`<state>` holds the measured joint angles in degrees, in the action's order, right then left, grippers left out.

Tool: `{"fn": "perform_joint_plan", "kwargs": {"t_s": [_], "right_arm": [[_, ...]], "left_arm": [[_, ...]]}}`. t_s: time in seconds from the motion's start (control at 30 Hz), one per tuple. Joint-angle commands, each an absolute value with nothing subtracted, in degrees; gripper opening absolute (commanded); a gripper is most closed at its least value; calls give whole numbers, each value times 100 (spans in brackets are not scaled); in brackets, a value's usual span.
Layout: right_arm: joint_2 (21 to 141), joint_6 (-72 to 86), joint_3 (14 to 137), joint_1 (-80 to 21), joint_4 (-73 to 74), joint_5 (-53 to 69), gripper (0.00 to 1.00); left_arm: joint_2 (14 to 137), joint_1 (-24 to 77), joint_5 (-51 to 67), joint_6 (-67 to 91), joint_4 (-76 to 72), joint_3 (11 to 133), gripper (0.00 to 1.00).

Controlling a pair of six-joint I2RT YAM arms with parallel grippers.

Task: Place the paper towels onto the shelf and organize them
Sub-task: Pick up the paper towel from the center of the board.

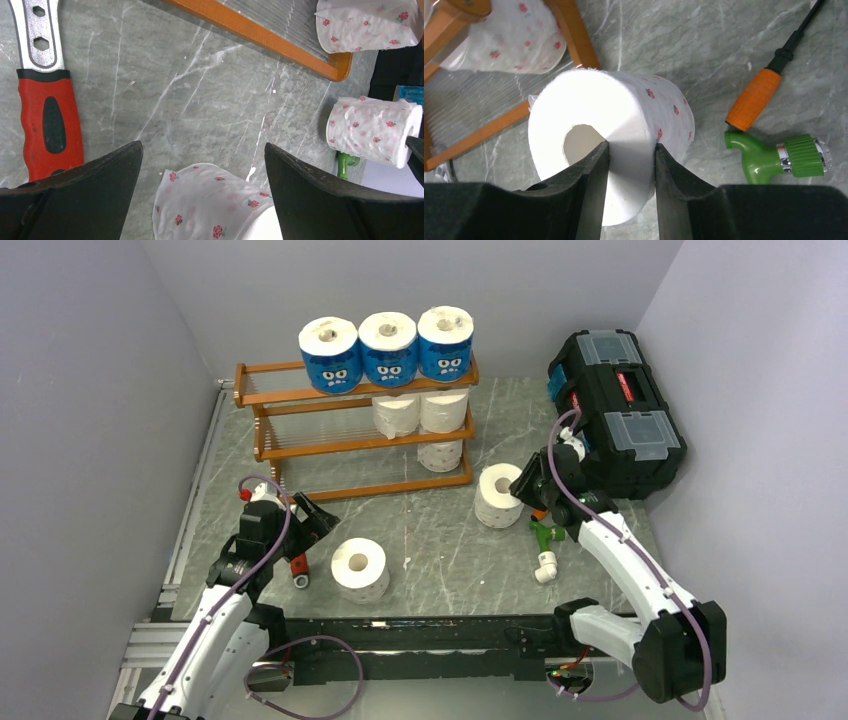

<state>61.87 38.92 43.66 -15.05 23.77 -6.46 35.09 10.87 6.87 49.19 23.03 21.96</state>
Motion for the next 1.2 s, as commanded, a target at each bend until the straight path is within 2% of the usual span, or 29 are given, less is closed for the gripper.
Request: {"fn": "perform_joint_plan", "kwargs": {"t_s": [0.0, 0.37, 0.8, 0.9, 1.07, 1.17], "right_arm": [[5841, 3880, 4681, -1844, 2508, -856, 33], [6175, 4007, 4953, -3669, 2604, -1138, 31], [7164, 3954, 5300, -4314, 2252, -1045, 33], [7153, 3900, 5349, -4324, 2356, -1056, 40], [6999, 3728, 5491, -4322, 2713, -1200, 60], [7056, 3638, 5719, -4323, 3149, -1176, 67]], "left_arm": [[3478, 1106, 762, 4876, 2226, 2290, 98], [3448, 1107, 866, 5005, 2045, 2163, 97], [3315, 1106, 730, 4879, 2375, 2331, 98], [3329, 1107, 721, 4870, 2385, 2355, 98], [3385, 1103, 712, 4877, 2339, 2373, 98], [3425, 1107, 728, 4887, 2312, 2387, 98]]}}
